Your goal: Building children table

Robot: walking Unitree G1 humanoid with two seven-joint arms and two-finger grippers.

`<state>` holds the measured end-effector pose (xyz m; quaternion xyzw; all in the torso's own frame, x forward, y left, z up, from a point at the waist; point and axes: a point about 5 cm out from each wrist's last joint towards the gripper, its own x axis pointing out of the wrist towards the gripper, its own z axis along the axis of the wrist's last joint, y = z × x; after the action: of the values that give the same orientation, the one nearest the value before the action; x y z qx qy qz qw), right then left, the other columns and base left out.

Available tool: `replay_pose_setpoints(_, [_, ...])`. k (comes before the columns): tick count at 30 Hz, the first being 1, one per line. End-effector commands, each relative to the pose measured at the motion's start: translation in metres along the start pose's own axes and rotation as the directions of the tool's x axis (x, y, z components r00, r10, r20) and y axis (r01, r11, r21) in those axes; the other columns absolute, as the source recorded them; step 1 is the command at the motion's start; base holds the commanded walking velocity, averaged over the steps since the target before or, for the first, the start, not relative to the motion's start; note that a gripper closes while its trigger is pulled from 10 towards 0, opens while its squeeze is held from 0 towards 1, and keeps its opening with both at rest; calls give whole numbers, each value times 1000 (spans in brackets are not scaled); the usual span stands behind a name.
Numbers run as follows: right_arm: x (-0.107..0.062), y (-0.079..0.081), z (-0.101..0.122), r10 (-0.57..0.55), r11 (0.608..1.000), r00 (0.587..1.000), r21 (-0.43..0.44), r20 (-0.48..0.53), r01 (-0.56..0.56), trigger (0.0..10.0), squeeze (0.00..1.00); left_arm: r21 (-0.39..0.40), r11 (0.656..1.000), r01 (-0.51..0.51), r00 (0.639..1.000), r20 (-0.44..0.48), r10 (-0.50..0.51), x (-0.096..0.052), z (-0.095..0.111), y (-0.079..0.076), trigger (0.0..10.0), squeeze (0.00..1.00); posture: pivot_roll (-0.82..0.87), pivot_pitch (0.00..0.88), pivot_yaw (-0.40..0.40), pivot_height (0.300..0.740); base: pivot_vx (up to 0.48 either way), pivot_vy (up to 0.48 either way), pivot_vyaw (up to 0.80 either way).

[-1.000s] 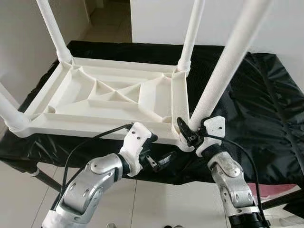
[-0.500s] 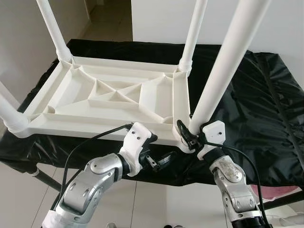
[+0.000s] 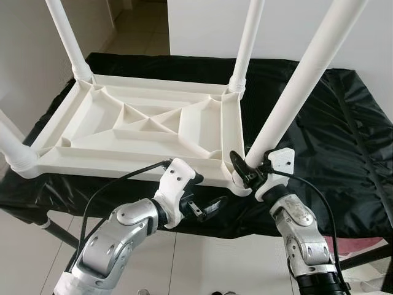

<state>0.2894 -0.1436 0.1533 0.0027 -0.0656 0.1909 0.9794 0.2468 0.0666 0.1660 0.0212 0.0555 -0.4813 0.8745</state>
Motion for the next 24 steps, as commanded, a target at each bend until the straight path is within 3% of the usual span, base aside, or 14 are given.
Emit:
replay_pose_setpoints(1, [-10,4,-29,12,1000,991,19,-136,-10,10000,0,9,1000,-17,1000,-11,17,0,-2,-1,10000,0,7,115,13,740,0,0,0])
replay_pose_setpoints(6, [-12,8,-20,26,999,999,-29,-41,-27,10000,0,9,1000,-19,1000,-8,19,0,-2,-2,10000,0,9,118,11,740,0,0,0])
replay_pose_setpoints(8, [-13,10,-10,55,996,998,67,-3,-54,10000,0,7,1000,-12,1000,-7,12,-1,-2,-2,10000,0,12,120,10,740,0,0,0])
replay_pose_setpoints(12, [-12,9,0,75,989,997,122,24,-78,10000,0,15,1000,17,1000,2,-17,-3,-1,-4,10000,0,12,120,10,740,0,0,0])
replay_pose_setpoints(13, [-11,6,4,77,990,997,117,28,-80,10000,0,0,1000,30,1000,9,-30,-3,0,-4,10000,1000,5,120,15,740,0,0,0])
replay_pose_setpoints(14, [-10,3,8,76,989,997,123,34,-80,10000,0,-28,999,44,999,23,-43,-4,1,-4,10000,1000,2,119,16,740,0,0,0])
replay_pose_setpoints(18, [-5,-1,15,84,990,996,113,40,-88,10000,0,-13,998,60,997,39,-59,-5,5,-4,10000,1000,2,118,13,740,0,0,0])
replay_pose_setpoints(19, [-2,-2,23,119,988,992,89,46,-123,10000,0,31,999,5,999,43,-7,-2,11,5,10000,835,-1,116,12,740,0,0,0])
replay_pose_setpoints(21, [-1,-3,25,131,988,990,79,47,-134,10000,0,43,999,-16,999,45,14,-1,13,10,10000,835,-1,116,12,740,0,0,0])
replay_pose_setpoints(22, [1,-5,29,139,988,989,59,48,-142,10000,0,57,997,-48,998,53,45,-1,16,16,10000,0,-2,114,8,740,0,0,0])
replay_pose_setpoints(24, [2,-7,31,142,988,989,46,49,-145,10000,0,65,996,-66,996,59,62,-1,19,20,10000,0,-2,114,7,740,0,0,0])
